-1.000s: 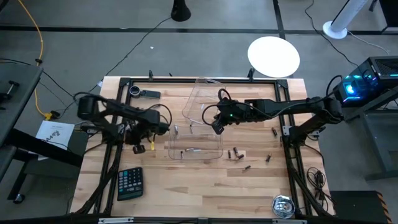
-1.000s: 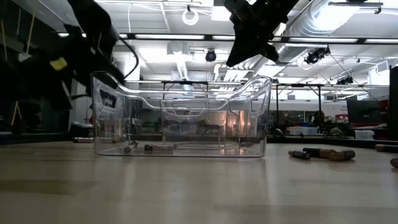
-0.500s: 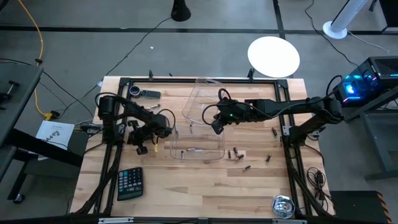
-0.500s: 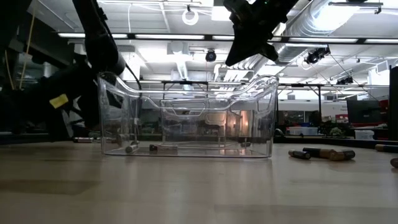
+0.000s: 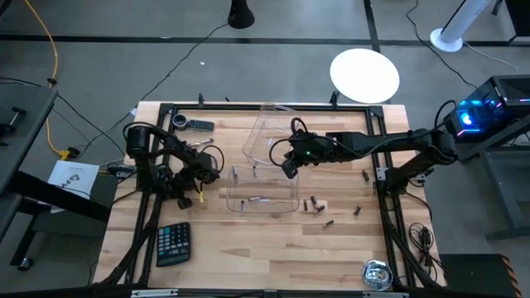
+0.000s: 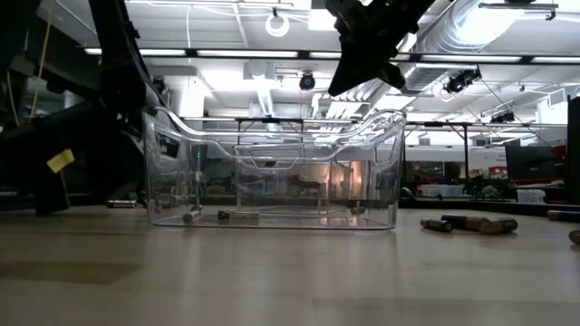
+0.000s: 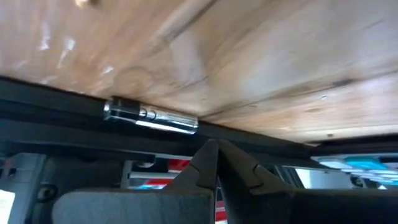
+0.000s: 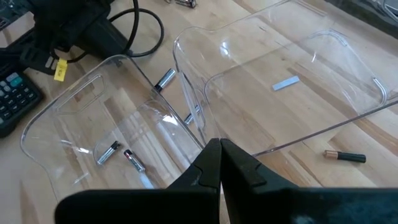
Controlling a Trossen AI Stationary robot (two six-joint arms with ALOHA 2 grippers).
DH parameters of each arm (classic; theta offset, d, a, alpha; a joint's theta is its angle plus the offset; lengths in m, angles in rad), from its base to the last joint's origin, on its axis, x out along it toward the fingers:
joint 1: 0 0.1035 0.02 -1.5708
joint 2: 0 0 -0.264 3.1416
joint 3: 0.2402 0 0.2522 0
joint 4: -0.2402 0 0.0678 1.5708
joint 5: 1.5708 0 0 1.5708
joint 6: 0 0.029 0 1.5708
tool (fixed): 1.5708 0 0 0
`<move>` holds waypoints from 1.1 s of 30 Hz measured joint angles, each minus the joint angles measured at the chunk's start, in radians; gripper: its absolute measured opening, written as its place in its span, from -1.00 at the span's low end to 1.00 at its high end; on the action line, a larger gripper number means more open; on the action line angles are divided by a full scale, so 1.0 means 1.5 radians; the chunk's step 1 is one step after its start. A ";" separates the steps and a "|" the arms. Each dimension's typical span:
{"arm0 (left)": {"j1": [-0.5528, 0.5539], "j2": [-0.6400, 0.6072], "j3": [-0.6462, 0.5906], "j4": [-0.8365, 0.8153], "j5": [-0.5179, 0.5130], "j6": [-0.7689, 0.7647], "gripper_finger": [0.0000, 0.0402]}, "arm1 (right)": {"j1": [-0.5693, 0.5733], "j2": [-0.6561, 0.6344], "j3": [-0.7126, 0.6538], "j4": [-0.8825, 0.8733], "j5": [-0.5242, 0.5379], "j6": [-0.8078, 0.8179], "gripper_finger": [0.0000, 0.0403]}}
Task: Sort batteries
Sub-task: Put the silver battery into the bottom transparent bin
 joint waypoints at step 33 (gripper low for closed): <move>0.001 -0.139 0.143 -0.006 -0.326 -0.106 -1.00 | 0.000 0.000 0.000 0.020 0.003 0.002 -1.00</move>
